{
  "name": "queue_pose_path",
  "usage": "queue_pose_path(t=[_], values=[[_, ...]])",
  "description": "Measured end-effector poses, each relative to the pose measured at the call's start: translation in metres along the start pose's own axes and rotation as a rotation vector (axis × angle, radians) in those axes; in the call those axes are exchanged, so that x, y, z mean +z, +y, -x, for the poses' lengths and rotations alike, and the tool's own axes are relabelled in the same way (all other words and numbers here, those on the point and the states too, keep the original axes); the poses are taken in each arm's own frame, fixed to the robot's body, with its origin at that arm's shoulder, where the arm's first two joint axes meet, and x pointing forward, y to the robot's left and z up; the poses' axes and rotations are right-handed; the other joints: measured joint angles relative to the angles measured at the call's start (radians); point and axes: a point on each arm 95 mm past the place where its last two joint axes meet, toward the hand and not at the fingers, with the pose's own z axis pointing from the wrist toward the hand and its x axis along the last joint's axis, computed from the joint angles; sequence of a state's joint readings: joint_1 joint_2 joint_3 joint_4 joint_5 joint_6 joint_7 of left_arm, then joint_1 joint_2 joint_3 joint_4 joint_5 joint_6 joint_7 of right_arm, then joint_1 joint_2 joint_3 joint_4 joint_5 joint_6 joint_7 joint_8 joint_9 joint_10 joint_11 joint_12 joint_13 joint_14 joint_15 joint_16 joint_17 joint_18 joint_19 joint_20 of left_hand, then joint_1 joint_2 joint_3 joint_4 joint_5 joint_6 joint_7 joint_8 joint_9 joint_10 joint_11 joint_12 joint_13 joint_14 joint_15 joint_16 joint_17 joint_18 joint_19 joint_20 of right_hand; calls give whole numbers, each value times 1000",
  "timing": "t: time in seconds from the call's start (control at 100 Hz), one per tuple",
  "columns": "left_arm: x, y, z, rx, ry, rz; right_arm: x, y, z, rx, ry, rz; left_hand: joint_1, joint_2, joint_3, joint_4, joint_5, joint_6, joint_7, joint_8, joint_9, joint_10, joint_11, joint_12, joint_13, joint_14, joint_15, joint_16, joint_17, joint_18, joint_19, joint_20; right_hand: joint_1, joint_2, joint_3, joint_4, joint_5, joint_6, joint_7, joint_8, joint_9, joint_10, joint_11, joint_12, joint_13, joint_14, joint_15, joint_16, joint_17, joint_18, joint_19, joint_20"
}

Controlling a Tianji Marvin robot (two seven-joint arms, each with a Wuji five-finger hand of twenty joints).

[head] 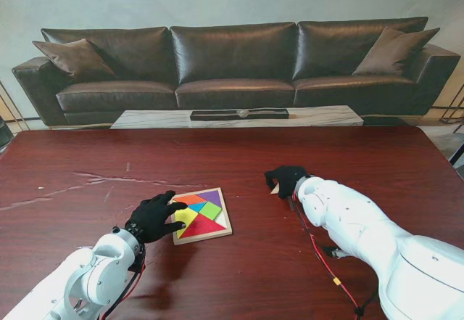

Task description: Assemble the tangram pieces into a square

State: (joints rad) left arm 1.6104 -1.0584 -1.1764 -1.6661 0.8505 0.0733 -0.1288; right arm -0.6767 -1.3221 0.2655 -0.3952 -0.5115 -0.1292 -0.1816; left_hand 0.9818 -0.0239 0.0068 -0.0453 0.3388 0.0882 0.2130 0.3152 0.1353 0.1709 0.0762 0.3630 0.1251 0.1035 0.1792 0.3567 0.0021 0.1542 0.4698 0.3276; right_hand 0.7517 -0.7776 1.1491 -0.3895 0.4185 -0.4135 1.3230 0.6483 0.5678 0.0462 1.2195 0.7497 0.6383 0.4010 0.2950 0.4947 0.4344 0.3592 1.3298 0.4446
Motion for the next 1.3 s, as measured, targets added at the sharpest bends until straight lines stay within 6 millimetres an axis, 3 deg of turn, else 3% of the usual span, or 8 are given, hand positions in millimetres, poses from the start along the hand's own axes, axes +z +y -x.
queue_pose_path(t=[0.13,0.24,0.3,0.53,0.65,0.72,0.98,1.3], values=[[0,0,0,-2,0,0,0,0,-1,1,4,-12,0,0,0,0,-3,0,0,0,0,0,1,0,0,0,0,0,0,0,0,0,22,2,10,18,13,106,-113,-37,20,38,-4,-78,0,23,-84,110,19,19,0,0],[0,0,0,-1,0,0,0,1,-2,0,4,-18,0,0,0,0,-3,0,0,0,0,0,9,0,0,0,0,0,0,0,0,0,21,2,15,18,25,165,-143,-72,40,46,0,-63,0,25,-108,132,69,20,7,0],[0,0,0,-1,0,0,0,1,-2,1,4,-17,0,0,0,0,-3,0,0,0,0,0,10,0,0,0,0,0,1,0,0,0,20,-2,13,16,42,165,-151,-88,60,51,6,-30,1,25,-108,134,94,20,11,0],[0,0,0,1,-1,-1,2,3,-1,3,8,-2,13,-15,-1,0,-3,1,0,0,0,0,11,0,1,0,9,0,3,0,13,0,19,-27,-16,-1,137,157,-116,-328,152,52,76,84,73,24,-108,125,158,29,32,0],[0,0,0,2,-1,-2,2,1,-2,-3,9,13,13,-15,-1,0,0,1,1,0,0,0,12,0,1,0,9,0,3,0,13,0,19,-28,5,3,265,14,-63,-366,235,-53,141,146,77,24,-108,144,205,30,39,0],[0,0,0,2,-1,-2,1,-1,-2,-3,8,26,13,-15,-1,0,0,1,1,0,0,0,12,0,1,0,9,0,3,0,15,0,-5,-23,30,14,284,-38,-50,-380,238,-81,146,165,77,30,-108,160,231,28,40,-4],[0,0,0,-9,0,0,1,-2,-2,21,9,34,12,-10,-1,0,0,1,1,0,0,0,12,0,1,0,10,0,2,0,16,0,-39,-48,43,6,324,-36,-70,-458,298,-71,146,155,77,49,-115,164,259,33,51,-5],[0,0,0,-18,1,4,1,-2,-2,47,9,45,11,-10,-1,0,0,1,1,0,0,0,12,0,1,0,10,0,2,0,17,0,-209,-47,74,-78,345,24,-112,-480,286,-59,146,157,77,57,-126,174,298,41,64,0]])
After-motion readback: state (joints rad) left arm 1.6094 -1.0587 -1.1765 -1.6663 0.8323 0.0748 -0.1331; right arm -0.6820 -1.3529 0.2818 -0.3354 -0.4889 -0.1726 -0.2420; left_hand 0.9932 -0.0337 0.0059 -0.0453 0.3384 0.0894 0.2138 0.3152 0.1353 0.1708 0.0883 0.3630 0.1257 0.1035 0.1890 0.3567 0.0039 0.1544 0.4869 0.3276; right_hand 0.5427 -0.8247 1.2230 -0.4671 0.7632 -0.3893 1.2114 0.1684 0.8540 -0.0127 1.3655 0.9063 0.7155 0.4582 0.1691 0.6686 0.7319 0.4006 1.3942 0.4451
